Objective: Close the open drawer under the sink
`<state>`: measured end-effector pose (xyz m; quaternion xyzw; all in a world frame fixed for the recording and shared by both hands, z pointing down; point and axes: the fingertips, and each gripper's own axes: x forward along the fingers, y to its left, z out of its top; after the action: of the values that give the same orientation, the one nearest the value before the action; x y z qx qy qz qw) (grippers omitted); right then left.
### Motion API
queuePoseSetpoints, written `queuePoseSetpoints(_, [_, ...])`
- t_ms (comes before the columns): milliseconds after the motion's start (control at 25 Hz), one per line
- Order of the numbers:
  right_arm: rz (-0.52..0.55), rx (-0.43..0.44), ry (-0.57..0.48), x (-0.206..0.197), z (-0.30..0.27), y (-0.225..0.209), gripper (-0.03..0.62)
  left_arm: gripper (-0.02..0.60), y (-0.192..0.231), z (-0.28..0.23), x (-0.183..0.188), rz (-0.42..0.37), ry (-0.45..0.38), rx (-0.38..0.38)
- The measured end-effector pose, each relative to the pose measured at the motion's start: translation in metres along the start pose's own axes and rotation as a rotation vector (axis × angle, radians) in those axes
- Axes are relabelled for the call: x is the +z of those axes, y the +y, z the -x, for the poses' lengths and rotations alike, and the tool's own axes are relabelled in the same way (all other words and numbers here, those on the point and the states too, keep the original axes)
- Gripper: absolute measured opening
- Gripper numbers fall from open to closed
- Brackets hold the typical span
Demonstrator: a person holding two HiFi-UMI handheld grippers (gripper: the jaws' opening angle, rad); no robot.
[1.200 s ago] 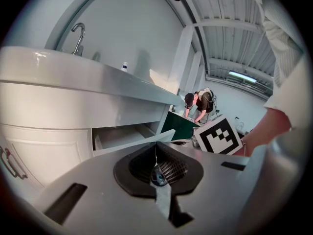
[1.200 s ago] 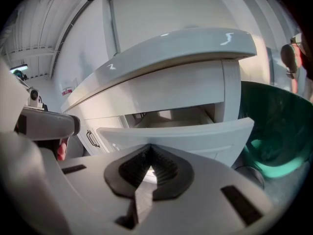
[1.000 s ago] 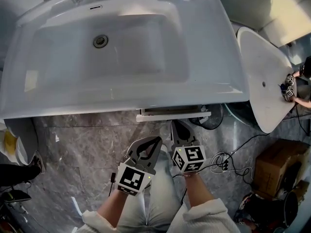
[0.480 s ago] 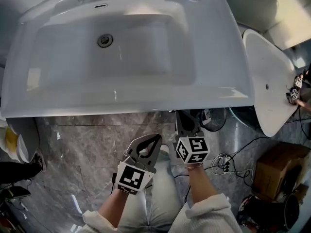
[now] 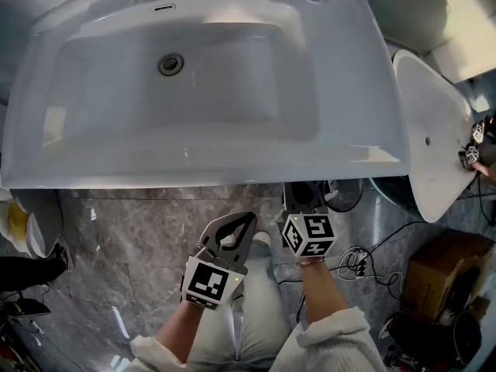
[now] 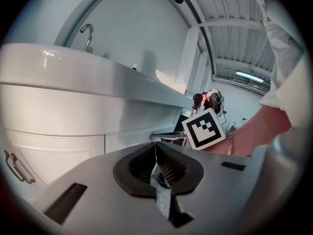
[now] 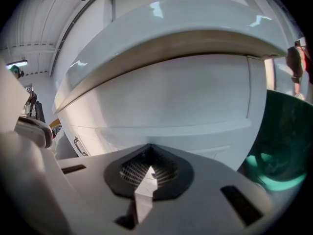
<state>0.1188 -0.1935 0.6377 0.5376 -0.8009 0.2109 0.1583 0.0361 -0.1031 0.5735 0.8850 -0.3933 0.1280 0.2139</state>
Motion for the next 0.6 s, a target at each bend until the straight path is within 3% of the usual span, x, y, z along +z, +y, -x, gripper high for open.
queuePoseSetpoints(600, [0.006,0.005,0.013,-0.006,0.013,0.004,0.010,0.017,-0.011,0.004,0.003,0.002,-0.020,0.019])
